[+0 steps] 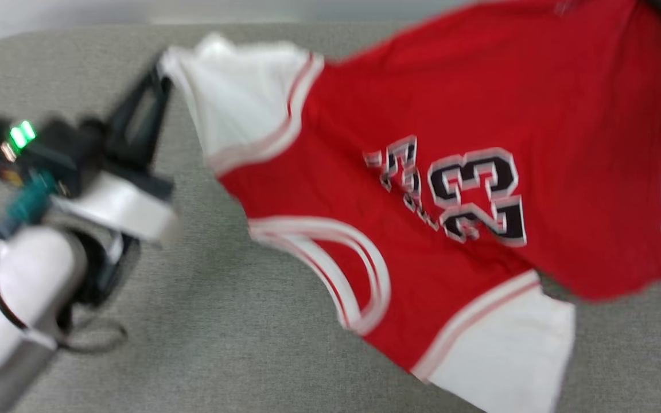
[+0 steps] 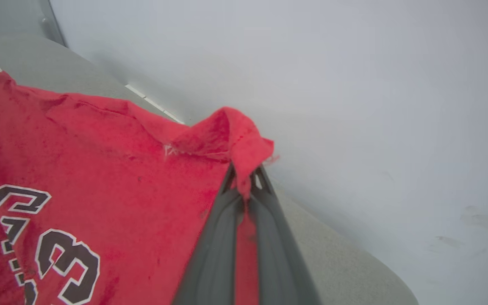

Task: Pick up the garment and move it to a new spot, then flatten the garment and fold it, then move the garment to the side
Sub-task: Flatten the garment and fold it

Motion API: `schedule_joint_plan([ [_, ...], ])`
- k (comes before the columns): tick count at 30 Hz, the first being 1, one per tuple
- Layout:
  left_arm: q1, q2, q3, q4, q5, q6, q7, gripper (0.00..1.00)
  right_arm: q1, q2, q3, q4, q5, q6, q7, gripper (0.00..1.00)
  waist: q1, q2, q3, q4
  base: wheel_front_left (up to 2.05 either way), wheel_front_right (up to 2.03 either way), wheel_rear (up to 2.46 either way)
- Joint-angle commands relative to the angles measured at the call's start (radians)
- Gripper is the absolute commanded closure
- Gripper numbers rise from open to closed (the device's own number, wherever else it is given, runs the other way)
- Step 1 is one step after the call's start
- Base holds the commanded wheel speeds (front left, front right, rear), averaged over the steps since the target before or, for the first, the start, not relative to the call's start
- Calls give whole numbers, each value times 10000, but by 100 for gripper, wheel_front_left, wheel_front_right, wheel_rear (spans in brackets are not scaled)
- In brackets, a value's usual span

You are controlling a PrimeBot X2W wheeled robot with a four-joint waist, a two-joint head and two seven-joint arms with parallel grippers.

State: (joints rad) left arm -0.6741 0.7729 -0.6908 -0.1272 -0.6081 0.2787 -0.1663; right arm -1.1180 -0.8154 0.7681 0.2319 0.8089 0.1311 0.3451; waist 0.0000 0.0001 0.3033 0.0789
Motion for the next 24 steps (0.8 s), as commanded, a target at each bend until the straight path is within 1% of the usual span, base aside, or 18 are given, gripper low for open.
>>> schedule_joint_plan([
  [1, -846, -53, 173, 105, 108, -213, 150, 100, -380, 81, -249, 98, -310, -7, -223, 100, 0, -1, 254, -144, 0, 0, 0],
  [7, -3727, -203, 508, 688, 418, -1145, 833, 100, -1610, 580, -1266, 420, -1031, -7, -346, 100, 0, -1, 1065, -429, 0, 0, 0],
  [9, -4748, -282, 503, 999, 697, -1440, 1025, 100, -2129, 784, -1589, 587, -1343, -7, -336, 100, 0, -1, 1353, -467, 0, 0, 0],
  [11, -5698, -665, 594, 1225, 633, -1690, 1144, 100, -2666, 1026, -1851, 768, -1586, -7, -290, 100, 0, -1, 1628, -475, 0, 0, 0],
  [13, -6710, -744, 610, 1539, 881, -1956, 1286, 100, -3247, 1189, -2009, 927, -1899, -7, -204, 100, 0, -1, 1898, -474, 0, 0, 0],
  [16, -8043, -1155, 723, 2054, 904, -2316, 1422, 100, -4187, 1453, -2235, 1186, -2253, -7, -140, 100, 0, -1, 2311, -478, 0, 0, 0],
  [17, -8043, -1155, 723, 2054, 904, -2316, 1422, 100, -4187, 1453, -2235, 1186, -2253, -7, -140, 100, 0, -1, 2311, -478, 0, 0, 0],
  [18, -8481, -1280, 755, 2239, 908, -2438, 1432, 100, -4496, 1523, -2287, 1307, -2384, -7, -146, 100, 0, -1, 2441, -472, 0, 0, 0],
  [24, -10917, -1773, 986, 3741, 909, -3147, 1468, 100, -6328, 2151, -2297, 2113, -3107, -7, -361, 100, 0, -1, 3114, -570, 0, 0, 0],
])
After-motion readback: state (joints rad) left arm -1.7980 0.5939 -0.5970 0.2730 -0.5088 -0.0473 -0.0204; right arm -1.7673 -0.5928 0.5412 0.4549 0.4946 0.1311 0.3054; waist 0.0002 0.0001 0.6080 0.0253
